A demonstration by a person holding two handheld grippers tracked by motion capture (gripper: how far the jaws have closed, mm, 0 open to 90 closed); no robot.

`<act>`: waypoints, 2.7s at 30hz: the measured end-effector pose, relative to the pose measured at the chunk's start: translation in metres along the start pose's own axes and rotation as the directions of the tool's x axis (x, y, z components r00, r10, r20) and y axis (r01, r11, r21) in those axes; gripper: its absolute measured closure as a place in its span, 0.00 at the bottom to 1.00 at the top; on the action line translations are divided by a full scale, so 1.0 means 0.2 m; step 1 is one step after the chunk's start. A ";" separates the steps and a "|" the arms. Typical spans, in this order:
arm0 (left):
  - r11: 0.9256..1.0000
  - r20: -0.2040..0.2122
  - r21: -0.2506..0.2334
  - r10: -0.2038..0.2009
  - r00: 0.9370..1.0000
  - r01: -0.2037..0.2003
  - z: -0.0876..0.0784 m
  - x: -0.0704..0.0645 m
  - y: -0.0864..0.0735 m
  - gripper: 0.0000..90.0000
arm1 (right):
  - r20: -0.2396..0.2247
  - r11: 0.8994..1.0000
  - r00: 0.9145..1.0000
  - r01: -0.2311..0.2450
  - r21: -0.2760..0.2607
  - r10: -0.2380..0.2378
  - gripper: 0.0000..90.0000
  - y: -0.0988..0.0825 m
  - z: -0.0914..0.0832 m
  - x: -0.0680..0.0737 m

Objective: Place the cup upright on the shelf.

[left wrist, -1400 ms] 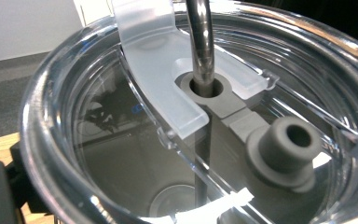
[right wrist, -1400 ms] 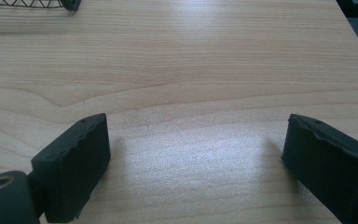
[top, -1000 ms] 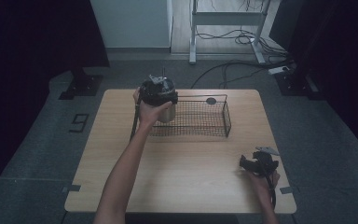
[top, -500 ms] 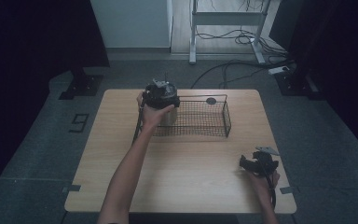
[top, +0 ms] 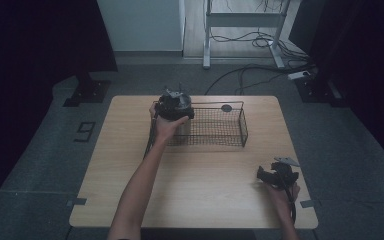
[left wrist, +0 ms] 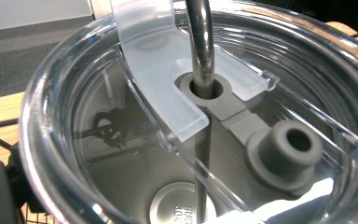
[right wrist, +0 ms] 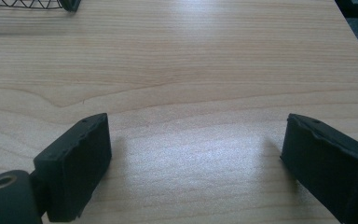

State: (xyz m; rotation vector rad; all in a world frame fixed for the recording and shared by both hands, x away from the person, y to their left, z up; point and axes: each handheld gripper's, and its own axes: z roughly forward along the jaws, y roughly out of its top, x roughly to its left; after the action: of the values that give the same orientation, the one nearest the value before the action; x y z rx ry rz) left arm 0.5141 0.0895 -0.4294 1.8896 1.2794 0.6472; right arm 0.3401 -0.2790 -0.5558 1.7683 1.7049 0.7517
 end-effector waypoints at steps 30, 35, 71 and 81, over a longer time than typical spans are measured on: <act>1.000 -0.009 0.006 0.011 1.000 -0.011 0.04 -0.01 -0.13 0.04 | 0.002 1.000 1.000 -0.001 -0.001 0.001 0.09 0.00 0.00 0.00; 1.000 0.018 0.006 0.009 1.000 -0.009 0.03 0.02 -0.14 0.04 | 0.003 1.000 1.000 -0.002 -0.003 0.002 0.10 0.00 0.00 0.00; 0.990 0.077 -0.123 0.078 0.994 -0.069 -0.38 0.03 -0.15 0.00 | 0.005 1.000 1.000 -0.003 -0.004 0.003 0.10 0.00 0.00 0.00; 0.992 0.123 -0.110 0.082 0.989 -0.068 -0.50 0.02 -0.23 0.00 | 0.006 1.000 1.000 -0.004 -0.005 0.004 0.11 0.00 0.00 0.00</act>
State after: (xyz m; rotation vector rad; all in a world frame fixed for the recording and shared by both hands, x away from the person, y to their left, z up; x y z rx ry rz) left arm 0.4149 0.1347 -0.4077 1.8681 1.0774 0.6104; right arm 0.3399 -0.2788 -0.5558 1.7696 1.6947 0.7508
